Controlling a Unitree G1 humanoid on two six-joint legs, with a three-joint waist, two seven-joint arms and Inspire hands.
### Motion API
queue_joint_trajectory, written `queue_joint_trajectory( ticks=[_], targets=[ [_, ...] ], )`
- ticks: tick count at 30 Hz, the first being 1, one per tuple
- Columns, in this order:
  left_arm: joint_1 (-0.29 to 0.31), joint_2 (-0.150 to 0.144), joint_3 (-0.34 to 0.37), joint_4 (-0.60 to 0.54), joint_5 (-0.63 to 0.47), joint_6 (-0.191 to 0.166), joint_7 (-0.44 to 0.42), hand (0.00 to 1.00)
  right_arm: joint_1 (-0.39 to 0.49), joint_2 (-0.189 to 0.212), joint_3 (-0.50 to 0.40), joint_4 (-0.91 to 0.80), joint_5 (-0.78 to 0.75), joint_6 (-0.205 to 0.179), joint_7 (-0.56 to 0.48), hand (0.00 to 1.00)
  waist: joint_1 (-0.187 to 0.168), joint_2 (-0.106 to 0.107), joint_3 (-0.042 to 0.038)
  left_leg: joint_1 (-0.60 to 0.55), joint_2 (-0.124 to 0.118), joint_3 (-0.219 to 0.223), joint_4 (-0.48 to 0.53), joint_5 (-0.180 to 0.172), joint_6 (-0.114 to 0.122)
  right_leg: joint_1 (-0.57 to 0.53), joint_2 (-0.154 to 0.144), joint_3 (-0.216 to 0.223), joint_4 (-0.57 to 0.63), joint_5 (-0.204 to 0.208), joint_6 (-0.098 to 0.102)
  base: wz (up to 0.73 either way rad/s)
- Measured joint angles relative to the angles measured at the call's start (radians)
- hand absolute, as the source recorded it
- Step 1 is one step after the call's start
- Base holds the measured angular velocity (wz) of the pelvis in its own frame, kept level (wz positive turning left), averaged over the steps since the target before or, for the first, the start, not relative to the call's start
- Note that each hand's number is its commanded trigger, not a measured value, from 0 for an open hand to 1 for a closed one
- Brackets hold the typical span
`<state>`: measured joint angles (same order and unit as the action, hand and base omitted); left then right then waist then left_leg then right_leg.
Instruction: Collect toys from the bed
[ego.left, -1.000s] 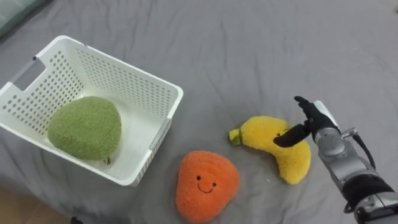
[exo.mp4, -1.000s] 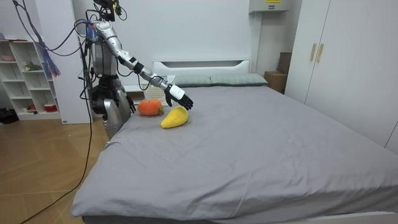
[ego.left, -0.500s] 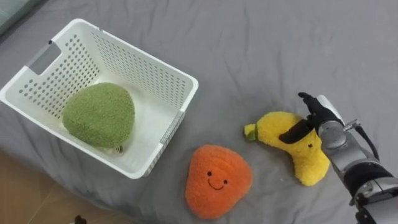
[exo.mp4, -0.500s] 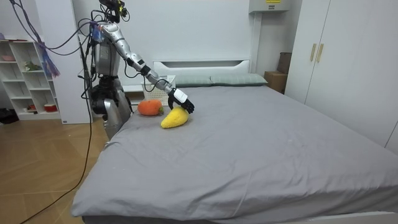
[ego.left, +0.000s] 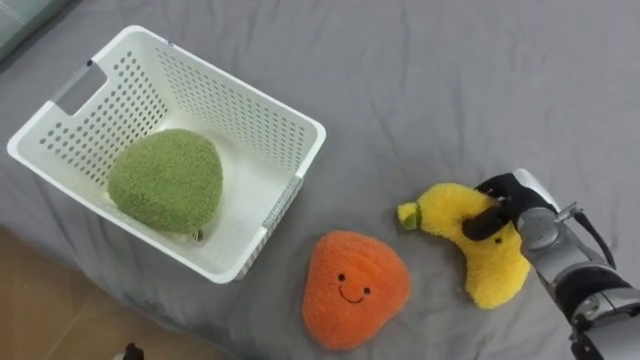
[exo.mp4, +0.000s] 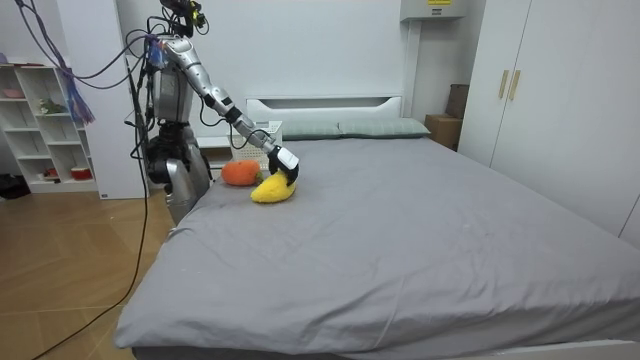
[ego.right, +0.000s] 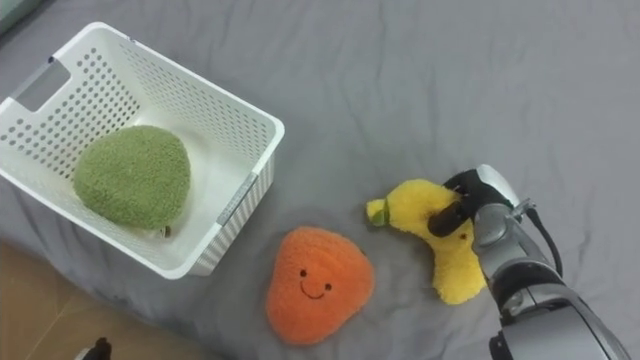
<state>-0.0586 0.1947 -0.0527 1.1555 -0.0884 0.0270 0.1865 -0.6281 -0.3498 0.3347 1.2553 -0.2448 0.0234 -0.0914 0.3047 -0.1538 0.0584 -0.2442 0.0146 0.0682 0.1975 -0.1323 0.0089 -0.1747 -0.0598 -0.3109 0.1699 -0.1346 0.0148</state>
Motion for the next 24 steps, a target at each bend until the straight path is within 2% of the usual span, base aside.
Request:
queue_joint_trajectory(
  ticks=[7,17,20,23,24],
  targets=[
    [-0.01,0.009,-0.011,0.002,-0.036,-0.005,0.0,0.0,0.0,0.0,0.017,-0.001,-0.001,-0.001,0.008,1.0,-0.001,-0.001,-0.001,0.001,-0.001,0.0,0.003,0.0,0.0,0.001,-0.001,0.002,0.0,0.0,0.0,0.0],
    [-0.004,0.014,-0.008,-0.003,-0.027,-0.023,0.008,0.0,0.0,0.0,0.015,-0.014,0.007,-0.013,0.005,1.0,-0.002,-0.003,-0.0042,0.003,0.001,0.005,0.008,0.0,0.0,0.005,-0.001,0.003,0.0,0.002,-0.002,0.0],
    [0.025,0.016,0.014,-0.035,-0.004,-0.028,0.008,0.0,0.005,0.0,-0.019,-0.083,-0.014,-0.009,0.004,1.0,-0.012,-0.002,-0.0083,0.014,0.003,0.009,0.008,0.0,0.0,0.014,-0.001,0.006,0.001,0.002,-0.003,-0.04],
    [0.054,0.016,0.054,-0.029,0.007,-0.028,0.008,0.0,0.026,-0.003,-0.053,-0.229,-0.031,-0.009,-0.005,1.0,-0.031,-0.001,-0.0222,0.045,0.002,0.012,0.006,0.0,0.0,0.044,0.0,0.007,-0.002,0.002,-0.003,-0.03],
    [0.065,0.017,0.067,-0.014,0.005,-0.028,0.008,0.0,0.037,-0.004,-0.052,-0.285,-0.032,-0.009,-0.006,1.0,-0.037,0.002,-0.0306,0.071,0.003,0.013,-0.001,0.0,0.0,0.066,0.0,0.007,-0.003,0.002,-0.003,-0.04]
  ],
)
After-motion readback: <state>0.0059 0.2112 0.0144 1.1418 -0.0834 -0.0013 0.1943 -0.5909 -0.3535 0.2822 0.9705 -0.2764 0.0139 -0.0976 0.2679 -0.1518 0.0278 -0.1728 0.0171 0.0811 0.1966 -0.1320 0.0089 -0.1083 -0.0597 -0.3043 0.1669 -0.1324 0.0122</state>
